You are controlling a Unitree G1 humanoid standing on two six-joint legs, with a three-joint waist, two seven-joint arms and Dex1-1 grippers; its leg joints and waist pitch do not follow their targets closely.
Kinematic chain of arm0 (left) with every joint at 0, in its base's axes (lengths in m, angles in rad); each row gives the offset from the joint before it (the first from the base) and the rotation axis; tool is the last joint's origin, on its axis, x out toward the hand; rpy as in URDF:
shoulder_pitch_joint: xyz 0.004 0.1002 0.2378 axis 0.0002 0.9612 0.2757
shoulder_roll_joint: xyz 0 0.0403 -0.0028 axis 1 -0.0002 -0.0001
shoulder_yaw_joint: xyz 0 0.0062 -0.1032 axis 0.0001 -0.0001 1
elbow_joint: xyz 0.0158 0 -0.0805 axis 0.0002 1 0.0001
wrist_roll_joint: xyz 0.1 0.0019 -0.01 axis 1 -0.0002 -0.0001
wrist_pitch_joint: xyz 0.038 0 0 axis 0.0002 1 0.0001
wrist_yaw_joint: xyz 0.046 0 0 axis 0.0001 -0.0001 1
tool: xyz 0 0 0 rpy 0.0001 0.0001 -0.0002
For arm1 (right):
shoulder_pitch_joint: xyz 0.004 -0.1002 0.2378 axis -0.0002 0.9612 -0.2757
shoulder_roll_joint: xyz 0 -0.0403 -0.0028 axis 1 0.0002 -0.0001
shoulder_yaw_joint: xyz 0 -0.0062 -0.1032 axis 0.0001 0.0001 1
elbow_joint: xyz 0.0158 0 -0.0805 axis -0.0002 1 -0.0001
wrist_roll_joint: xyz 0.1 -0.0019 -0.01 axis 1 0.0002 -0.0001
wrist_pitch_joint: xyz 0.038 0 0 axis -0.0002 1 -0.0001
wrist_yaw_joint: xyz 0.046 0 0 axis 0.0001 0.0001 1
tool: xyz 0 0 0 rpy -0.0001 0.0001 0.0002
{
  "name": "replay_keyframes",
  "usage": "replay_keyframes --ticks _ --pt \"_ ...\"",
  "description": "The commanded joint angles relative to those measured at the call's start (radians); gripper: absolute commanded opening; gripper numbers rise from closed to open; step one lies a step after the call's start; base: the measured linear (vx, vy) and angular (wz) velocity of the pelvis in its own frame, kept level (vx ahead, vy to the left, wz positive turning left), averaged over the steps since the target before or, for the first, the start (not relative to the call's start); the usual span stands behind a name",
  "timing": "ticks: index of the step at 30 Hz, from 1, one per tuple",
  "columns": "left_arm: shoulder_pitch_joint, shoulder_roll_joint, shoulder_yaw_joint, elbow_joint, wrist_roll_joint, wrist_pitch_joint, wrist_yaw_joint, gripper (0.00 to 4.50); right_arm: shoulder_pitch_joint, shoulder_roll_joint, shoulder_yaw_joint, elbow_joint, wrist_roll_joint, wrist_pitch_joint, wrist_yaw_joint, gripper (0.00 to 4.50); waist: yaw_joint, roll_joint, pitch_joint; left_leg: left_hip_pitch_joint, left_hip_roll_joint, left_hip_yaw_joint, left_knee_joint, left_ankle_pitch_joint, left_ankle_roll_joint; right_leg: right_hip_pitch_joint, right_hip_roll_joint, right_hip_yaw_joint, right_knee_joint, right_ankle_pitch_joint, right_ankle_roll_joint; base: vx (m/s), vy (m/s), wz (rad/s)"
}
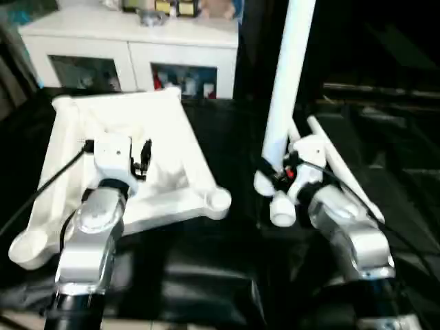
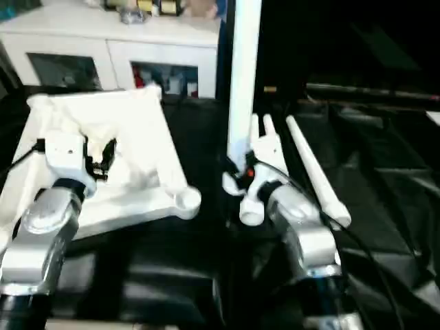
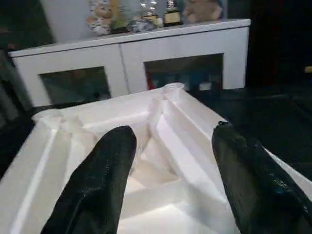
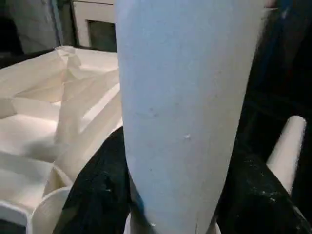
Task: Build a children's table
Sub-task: Pick table leg
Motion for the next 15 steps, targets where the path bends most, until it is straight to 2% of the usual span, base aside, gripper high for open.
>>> replay_keyframes --ticks 1,2,3,4,5,6,7,8,9,10,11,12,13,14,15 --pt "-0.013 -0.01 -0.003 0.0 0.004 0.006 0.007 2.95 -0.015 -0.002 -0.017 0.004 0.002 0.002 -0.009 1.9 -0.01 0.028 -0.058 0.058 0.133 -0.2 -0.231 -0.771 -0.108 -0.023 0.014 0.038 0.044 -0.184 -0.071 -0.018 -0.206 0.67" --pt "-0.024 -0.014 0.014 0.004 0.0 0.032 0.021 2.95 -0.022 0.011 -0.026 0.013 0.02 0.012 -0.006 1.9 -0.01 0.005 -0.068 0.097 0.172 -0.156 -0.189 -0.63 -0.022 -0.053 -0.011 0.074 0.017 -0.157 -0.077 -0.031 -0.282 0.42" --pt "-0.028 -0.017 0.023 0.006 -0.008 0.019 0.021 2.95 -0.024 0.008 -0.017 0.015 0.012 0.002 0.001 1.9 -0.006 -0.018 -0.072 0.061 0.1 -0.104 -0.159 -0.479 0.041 -0.021 -0.032 0.108 -0.063 -0.17 -0.152 -0.031 -0.282 0.42" --pt "-0.033 -0.016 0.027 0.008 -0.016 0.02 0.014 2.95 -0.026 0.006 -0.009 0.015 0.008 -0.004 0.008 1.9 0.008 -0.034 -0.062 0.034 0.06 -0.06 -0.094 -0.388 0.045 -0.017 -0.085 0.131 -0.144 -0.253 -0.235 -0.047 -0.299 0.11" --pt "-0.039 -0.014 0.032 0.012 -0.02 0.032 0.013 2.95 -0.025 0.005 -0.001 0.011 0.009 -0.005 0.017 1.9 0.057 -0.077 -0.07 -0.005 0.019 0.067 0.078 -0.14 0.072 0.018 -0.136 0.149 -0.192 -0.366 -0.248 -0.021 -0.141 0.03" --pt "-0.039 -0.014 0.033 0.012 -0.02 0.032 0.013 2.95 -0.025 0.005 -0.001 0.011 0.01 -0.004 0.017 1.9 0.075 -0.067 -0.059 -0.021 0.032 0.07 0.066 -0.06 0.066 0.023 -0.146 0.169 -0.174 -0.366 -0.143 -0.031 -0.273 -0.04" --pt "-0.043 -0.013 0.038 0.01 -0.033 0.036 0.002 2.95 -0.025 0.001 0.011 0.009 0.009 0.004 0.028 1.9 0.092 -0.078 -0.051 -0.032 0.04 0.08 0.049 -0.001 0.046 0.024 -0.121 0.173 -0.159 -0.364 0.043 -0.022 -0.252 -0.09" --pt "-0.043 -0.009 0.036 0.007 -0.031 0.029 -0.003 2.95 -0.026 -0.001 0.018 0.012 0.007 0.008 0.032 1.9 0.104 -0.076 -0.058 -0.022 0.058 0.076 0.007 -0.007 0.064 0.037 -0.112 0.177 -0.135 -0.277 0.166 -0.052 -0.339 -0.09" --pt "-0.042 -0.008 0.036 0.006 -0.033 0.024 -0.007 2.95 -0.027 -0.001 0.02 0.014 0.008 0.01 0.035 1.9 0.106 -0.066 -0.066 0.006 0.077 0.078 -0.034 -0.03 0.071 0.046 -0.084 0.147 -0.129 -0.218 0.191 -0.043 -0.207 -0.02" --pt "-0.038 -0.008 0.036 0.0 -0.036 0.025 -0.01 2.95 -0.03 0.002 0.023 0.021 0.01 0.017 0.037 1.9 0.112 -0.076 -0.058 -0.02 0.087 0.054 -0.052 -0.048 0.102 0.073 -0.127 0.081 -0.118 -0.205 0.153 -0.053 -0.14 0.16" --pt "-0.036 -0.008 0.036 -0.002 -0.036 0.029 -0.01 2.95 -0.032 0.002 0.024 0.025 0.01 0.02 0.038 1.9 0.094 -0.041 -0.069 0.007 0.118 0.027 -0.08 -0.141 0.121 0.053 -0.127 0.042 -0.125 -0.301 0.1 -0.023 -0.052 0.16" --pt "-0.033 -0.009 0.036 -0.007 -0.037 0.028 -0.01 2.95 -0.031 0.0 0.032 0.024 0.01 0.016 0.048 1.9 0.087 -0.04 -0.062 -0.01 0.117 0.04 -0.071 -0.196 0.114 0.079 -0.139 0.018 -0.15 -0.449 0.04 -0.029 -0.077 0.39" --pt "-0.03 -0.013 0.039 -0.011 -0.042 0.029 -0.01 2.95 -0.031 -0.003 0.044 0.025 0.003 0.008 0.06 1.9 0.09 -0.032 -0.059 0.0 0.121 0.051 -0.065 -0.223 0.108 0.085 -0.146 0.001 -0.168 -0.529 0.014 0.009 -0.047 0.53" --pt "-0.028 -0.013 0.039 -0.014 -0.038 0.033 -0.008 2.95 -0.032 -0.003 0.052 0.028 -0.002 0.003 0.065 1.9 0.088 -0.031 -0.053 0.012 0.123 0.064 -0.056 -0.251 0.108 0.088 -0.15 -0.017 -0.186 -0.603 -0.012 0.032 -0.053 0.9" --pt "-0.026 -0.017 0.042 -0.018 -0.043 0.037 -0.013 2.95 -0.033 -0.003 0.057 0.03 -0.003 0.0 0.071 1.9 0.094 -0.025 -0.036 0.046 0.14 0.094 -0.04 -0.287 0.101 0.099 -0.16 -0.056 -0.226 -0.72 -0.054 0.038 -0.028 0.67"
